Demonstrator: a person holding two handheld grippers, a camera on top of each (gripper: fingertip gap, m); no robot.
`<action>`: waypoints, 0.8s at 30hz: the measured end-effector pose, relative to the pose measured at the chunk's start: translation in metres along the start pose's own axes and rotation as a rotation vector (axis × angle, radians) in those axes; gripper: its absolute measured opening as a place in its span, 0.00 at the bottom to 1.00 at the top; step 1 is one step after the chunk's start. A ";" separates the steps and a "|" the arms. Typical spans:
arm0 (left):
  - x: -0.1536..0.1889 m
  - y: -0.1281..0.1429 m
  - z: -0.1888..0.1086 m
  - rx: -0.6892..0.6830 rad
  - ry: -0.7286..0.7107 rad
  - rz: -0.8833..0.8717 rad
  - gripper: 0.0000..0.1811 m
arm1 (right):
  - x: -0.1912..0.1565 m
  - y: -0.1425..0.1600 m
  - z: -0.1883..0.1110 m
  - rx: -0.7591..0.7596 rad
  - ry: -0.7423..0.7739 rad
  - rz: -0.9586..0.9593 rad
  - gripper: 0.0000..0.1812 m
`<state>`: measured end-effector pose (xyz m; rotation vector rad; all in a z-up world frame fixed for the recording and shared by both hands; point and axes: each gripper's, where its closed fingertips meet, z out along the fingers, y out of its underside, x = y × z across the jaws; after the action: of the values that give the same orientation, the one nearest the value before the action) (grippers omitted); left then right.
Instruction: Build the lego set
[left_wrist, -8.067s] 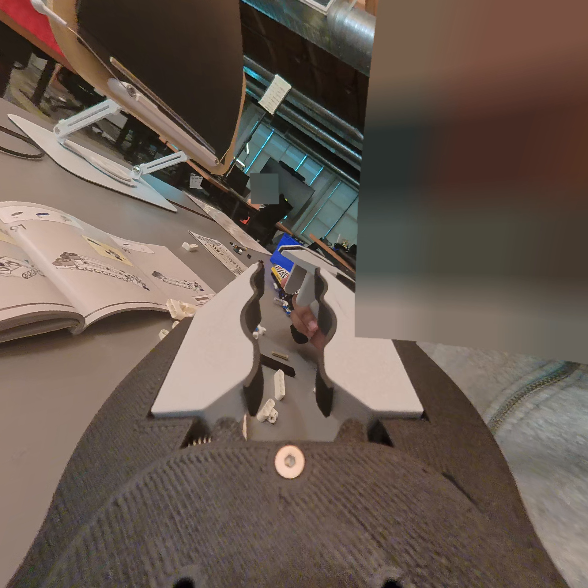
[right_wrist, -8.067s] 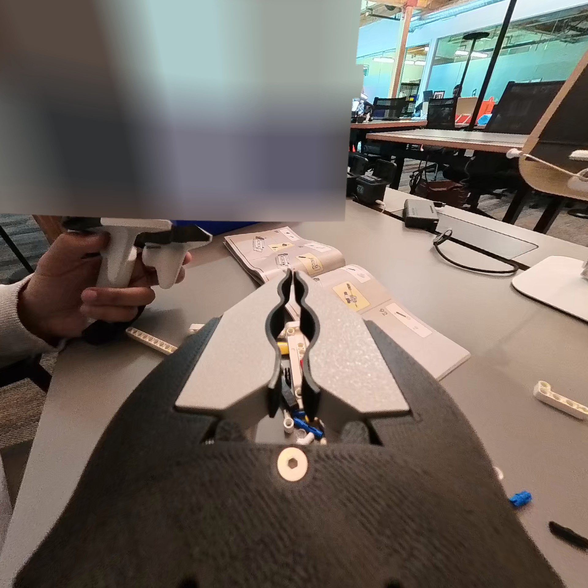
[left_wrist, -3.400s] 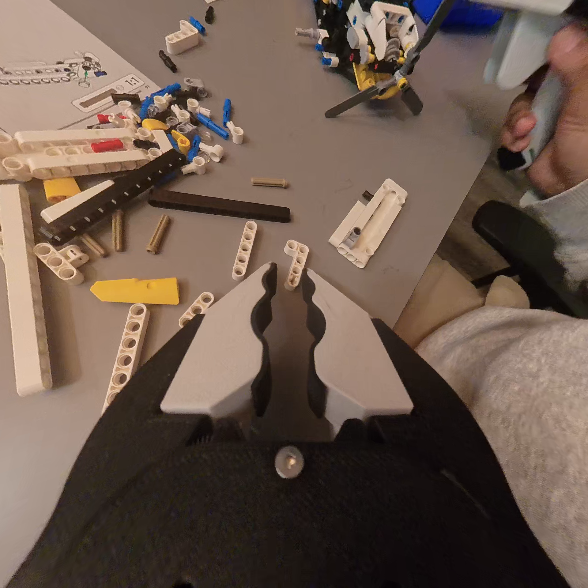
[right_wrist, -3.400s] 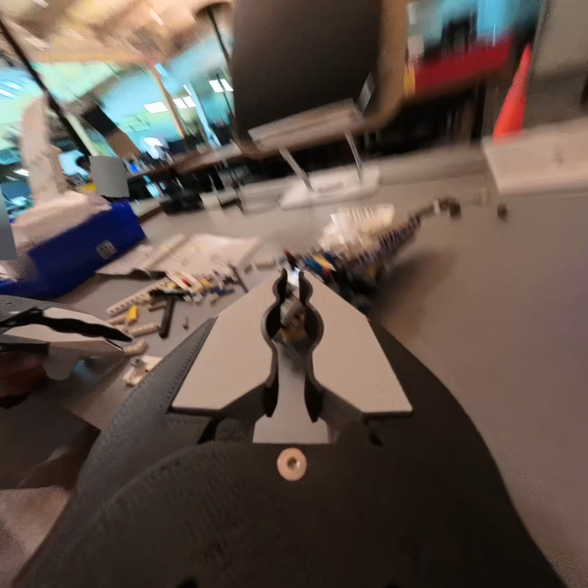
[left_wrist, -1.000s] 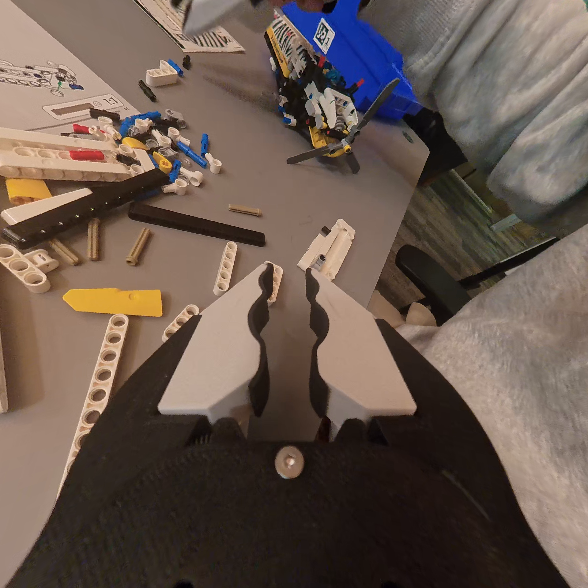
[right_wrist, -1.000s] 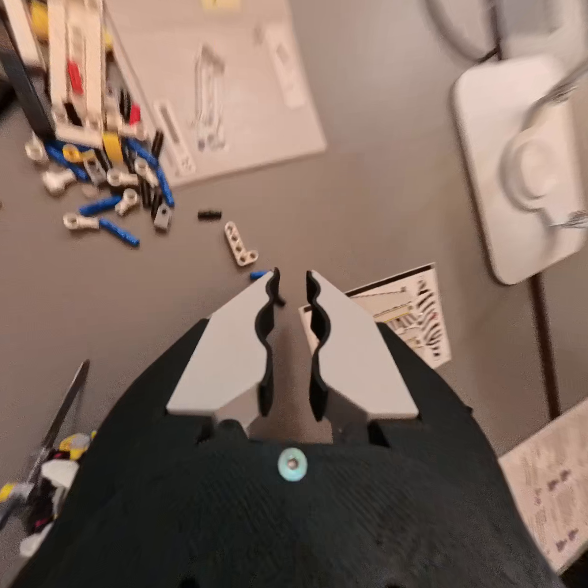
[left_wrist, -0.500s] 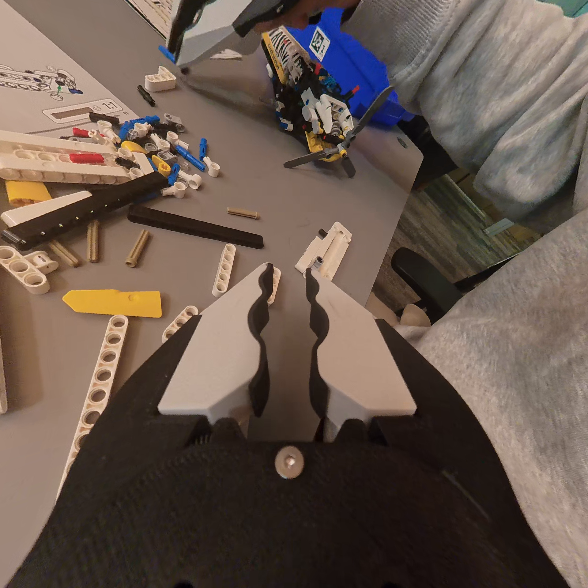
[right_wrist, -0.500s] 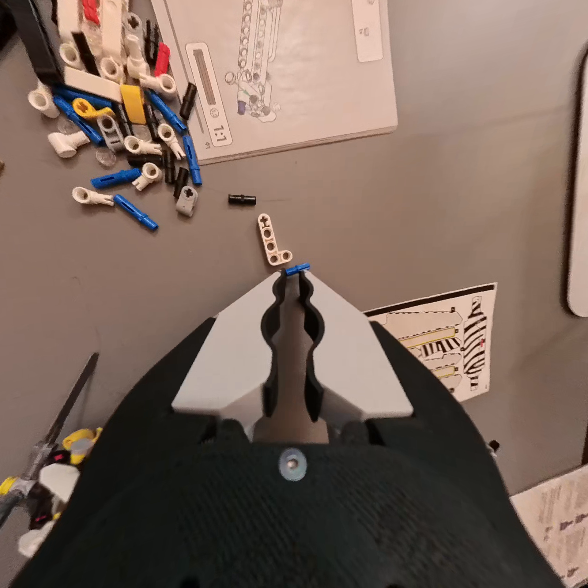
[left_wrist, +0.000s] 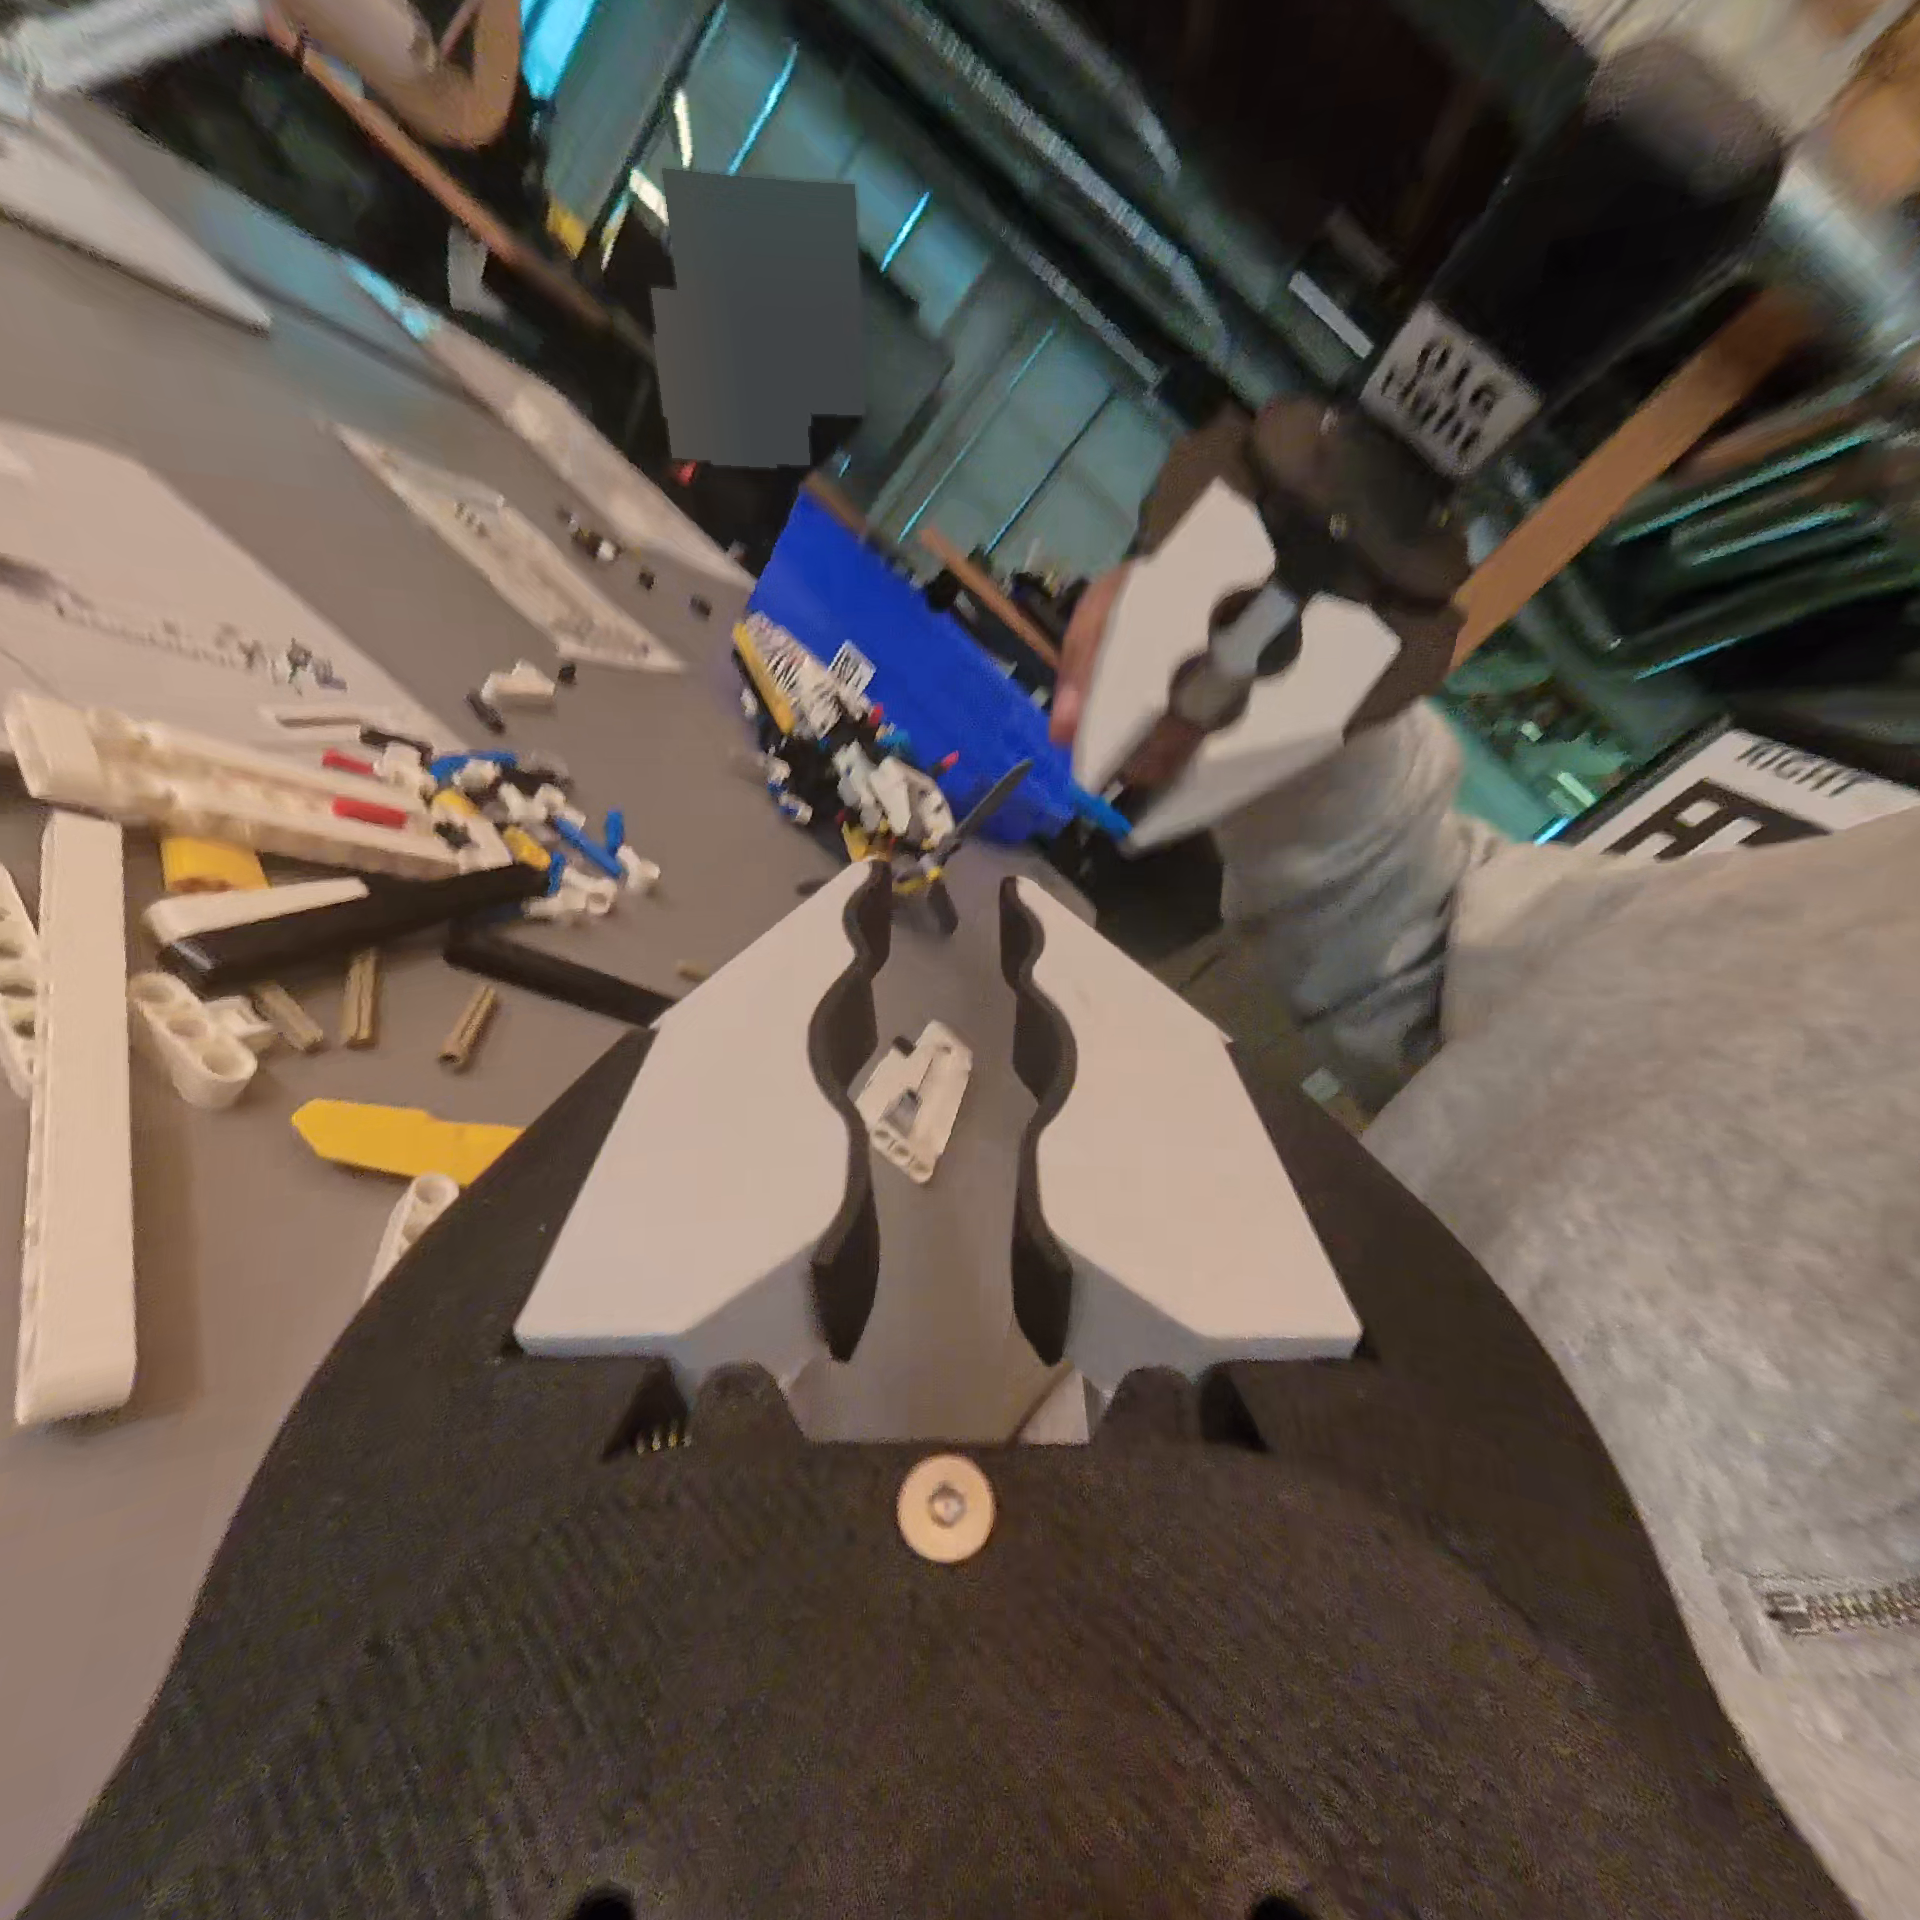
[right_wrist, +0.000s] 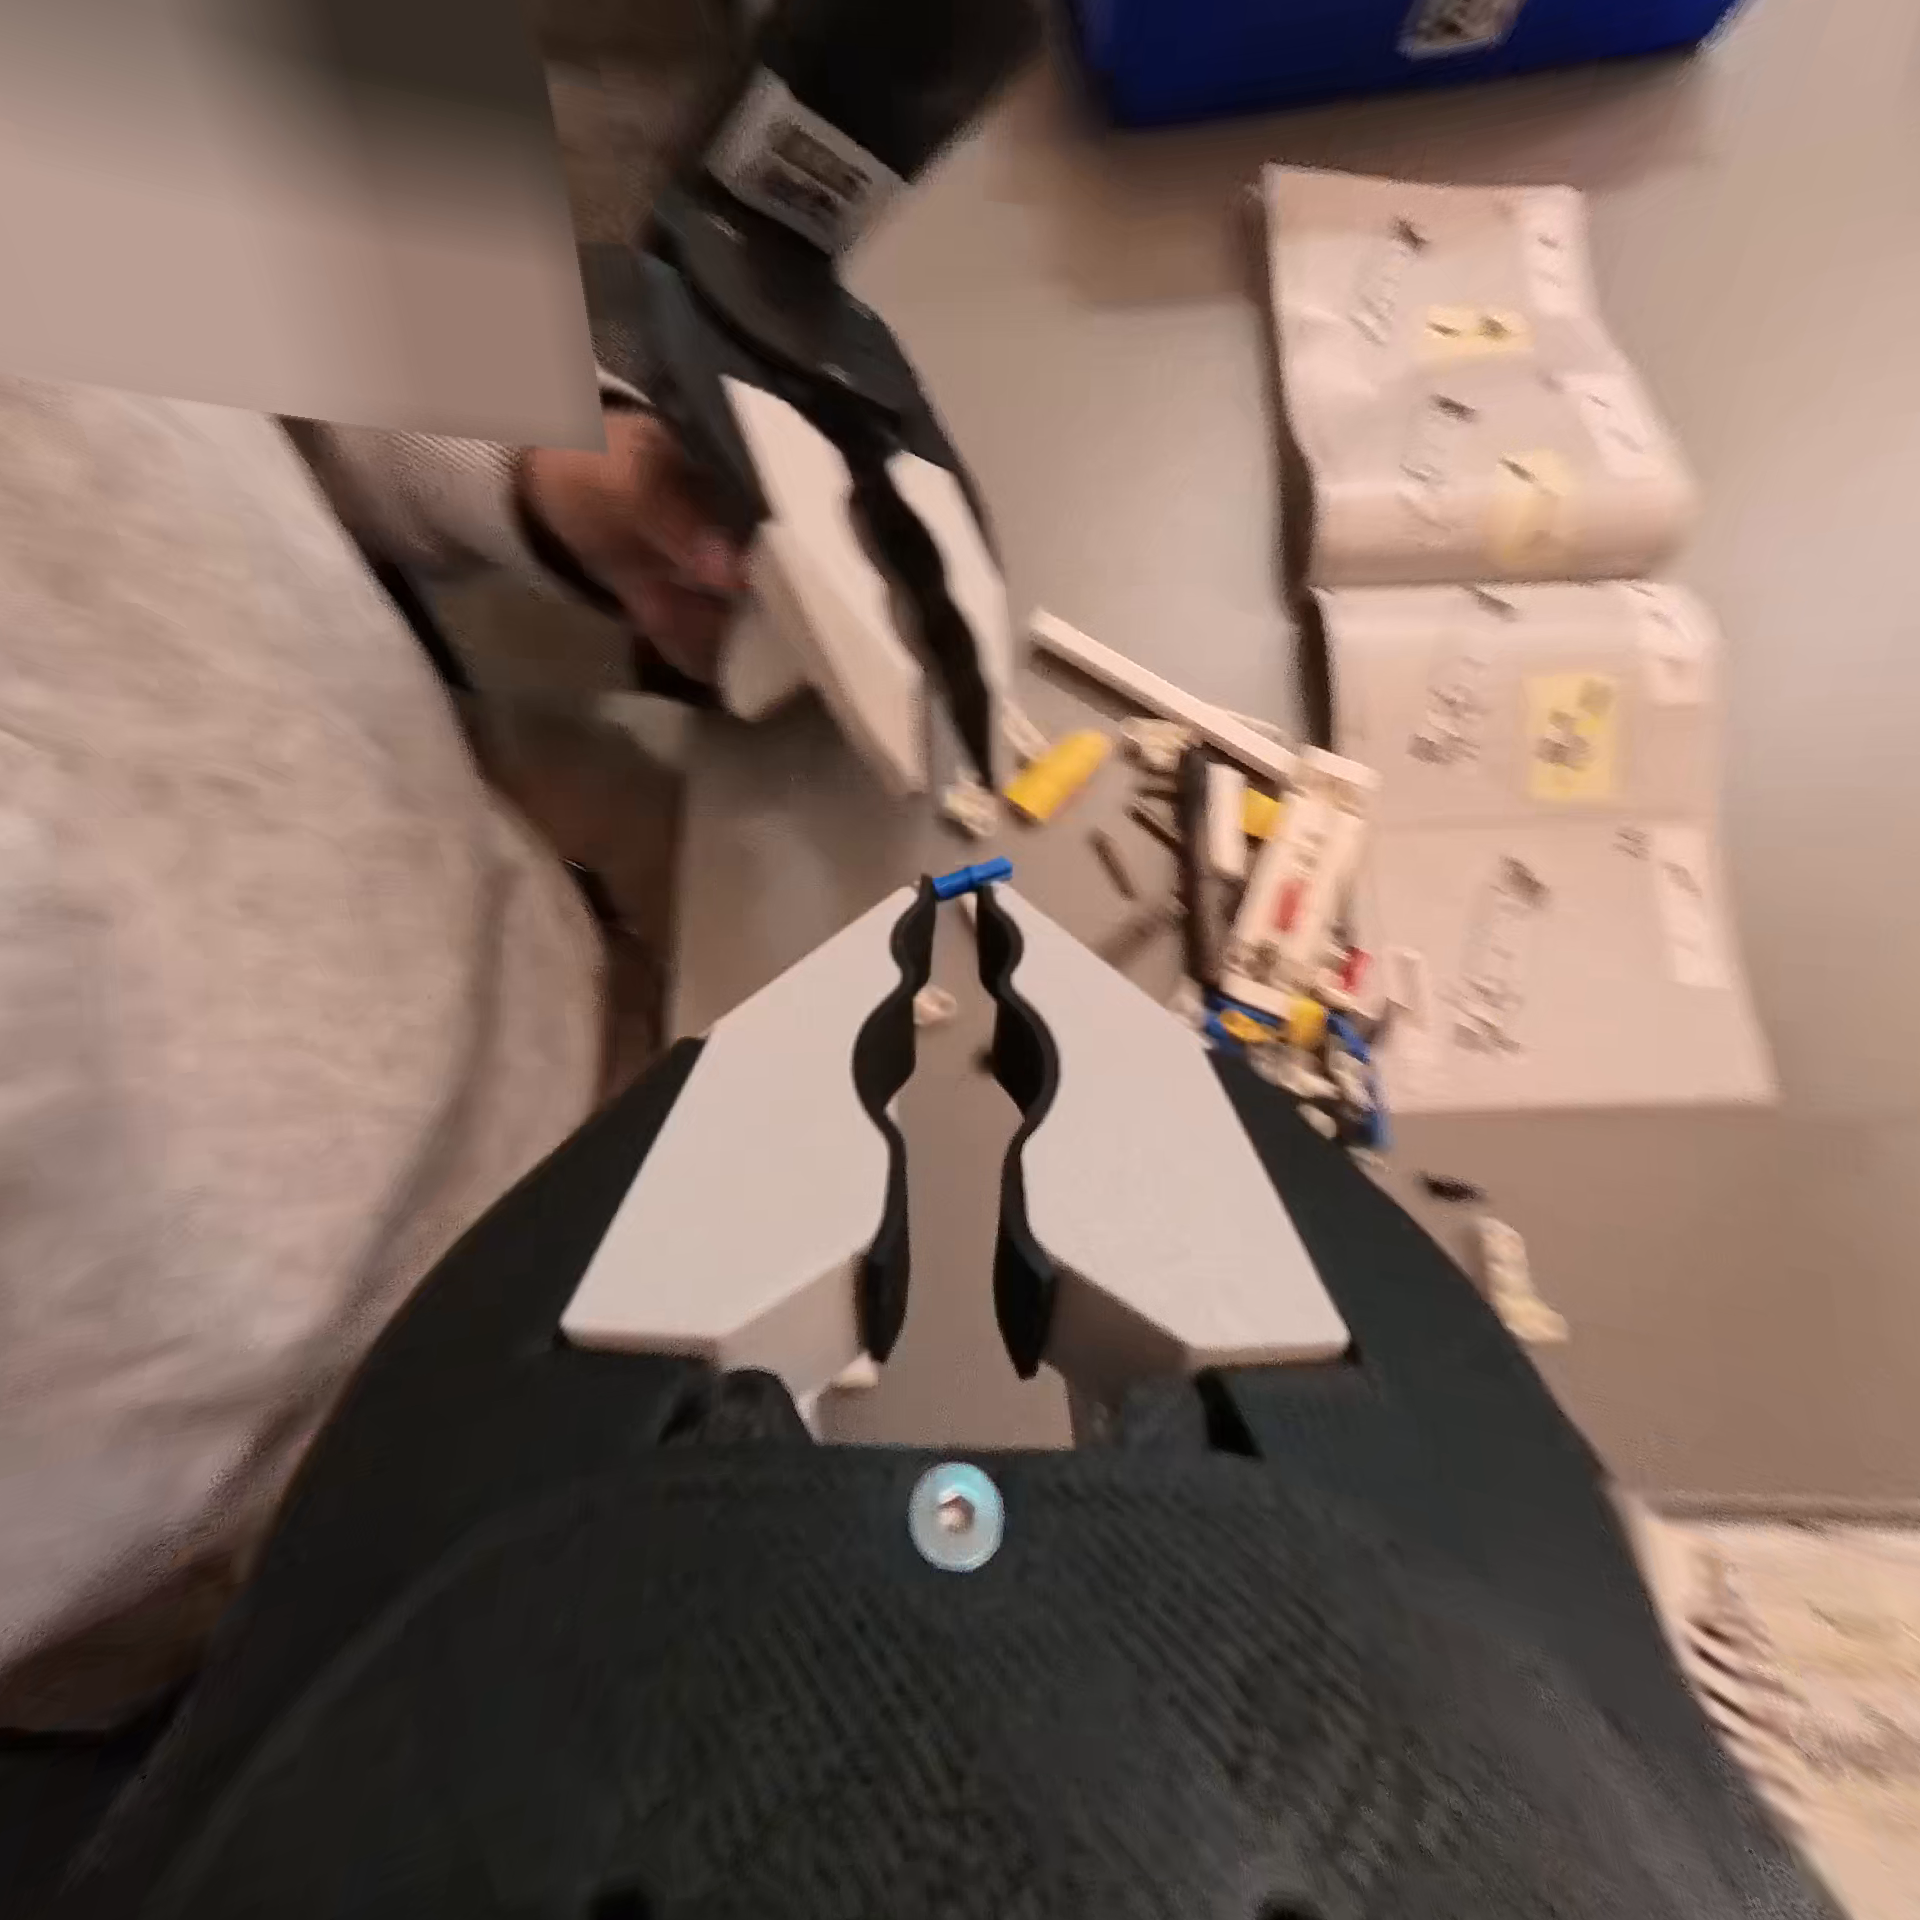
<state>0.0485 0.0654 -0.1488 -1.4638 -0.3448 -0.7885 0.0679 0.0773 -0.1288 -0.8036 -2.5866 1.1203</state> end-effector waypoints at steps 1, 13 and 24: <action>0.002 -0.004 -0.002 0.032 0.014 0.006 0.11 | -0.012 -0.007 0.004 0.029 -0.029 0.019 0.04; 0.010 -0.020 -0.012 0.149 0.015 0.108 0.12 | -0.011 -0.019 0.021 0.422 0.104 0.345 0.03; 0.018 -0.015 -0.010 0.107 0.121 0.041 0.12 | -0.012 -0.036 0.010 0.723 0.035 0.497 0.03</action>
<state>0.0488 0.0523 -0.1273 -1.3129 -0.2603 -0.8092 0.0594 0.0445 -0.1097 -1.2540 -1.7418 1.9704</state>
